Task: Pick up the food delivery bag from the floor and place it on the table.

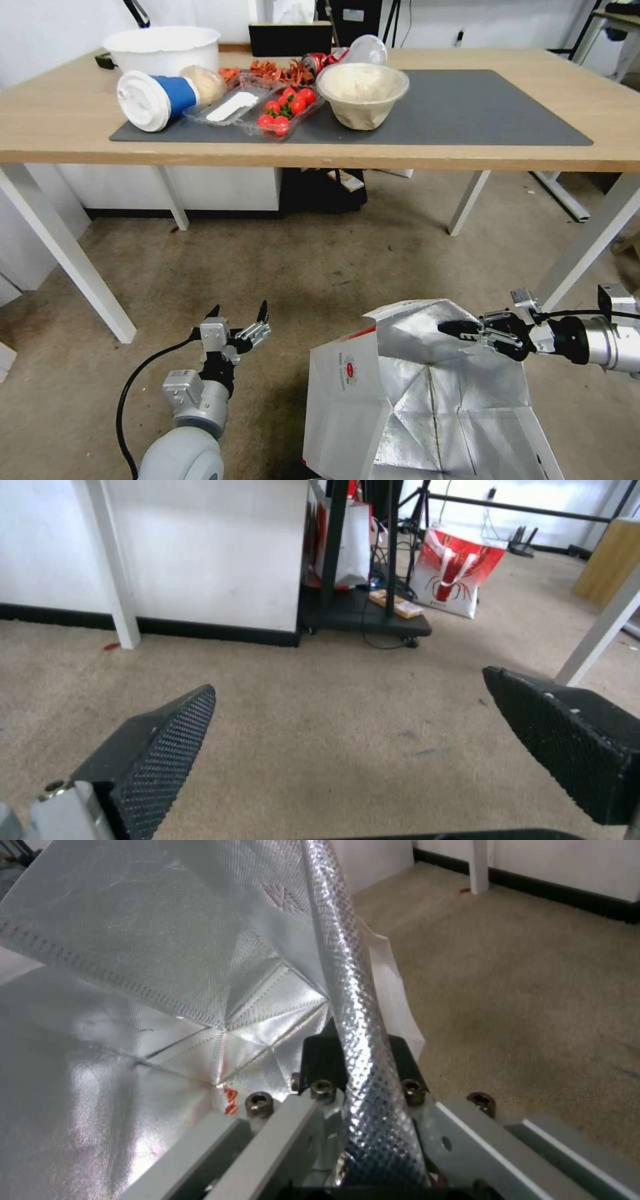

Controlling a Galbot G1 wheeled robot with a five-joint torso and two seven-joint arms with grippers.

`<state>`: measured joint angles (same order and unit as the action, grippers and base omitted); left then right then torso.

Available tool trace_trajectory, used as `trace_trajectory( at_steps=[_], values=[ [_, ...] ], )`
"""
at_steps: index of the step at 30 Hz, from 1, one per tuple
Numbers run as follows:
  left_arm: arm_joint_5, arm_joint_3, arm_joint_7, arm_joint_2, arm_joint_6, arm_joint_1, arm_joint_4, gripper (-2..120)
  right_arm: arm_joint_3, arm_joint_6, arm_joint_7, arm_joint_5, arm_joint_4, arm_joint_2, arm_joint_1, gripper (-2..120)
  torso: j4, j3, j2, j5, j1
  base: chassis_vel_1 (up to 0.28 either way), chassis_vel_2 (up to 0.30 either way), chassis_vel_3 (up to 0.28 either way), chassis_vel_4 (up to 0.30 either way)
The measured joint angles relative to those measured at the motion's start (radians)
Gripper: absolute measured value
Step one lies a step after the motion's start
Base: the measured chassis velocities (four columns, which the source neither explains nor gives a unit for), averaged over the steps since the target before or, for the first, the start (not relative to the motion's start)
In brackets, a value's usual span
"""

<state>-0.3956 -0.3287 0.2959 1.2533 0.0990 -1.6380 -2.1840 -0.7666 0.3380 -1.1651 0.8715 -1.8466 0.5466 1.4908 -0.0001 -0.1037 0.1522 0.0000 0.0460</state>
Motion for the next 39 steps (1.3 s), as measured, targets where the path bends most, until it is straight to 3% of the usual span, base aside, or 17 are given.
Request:
trace_trajectory(
  at_steps=[39],
  values=[
    [0.011, 0.006, 0.001, 0.002, -0.001, 0.004, 0.008, 100, 0.001, -0.003, -0.001, -0.003, -0.001, -0.005, 0.002, 0, 0.0000, -0.117, 0.154, -0.0001, 0.038, 0.000, 0.000, 0.000, 0.000]
  ],
)
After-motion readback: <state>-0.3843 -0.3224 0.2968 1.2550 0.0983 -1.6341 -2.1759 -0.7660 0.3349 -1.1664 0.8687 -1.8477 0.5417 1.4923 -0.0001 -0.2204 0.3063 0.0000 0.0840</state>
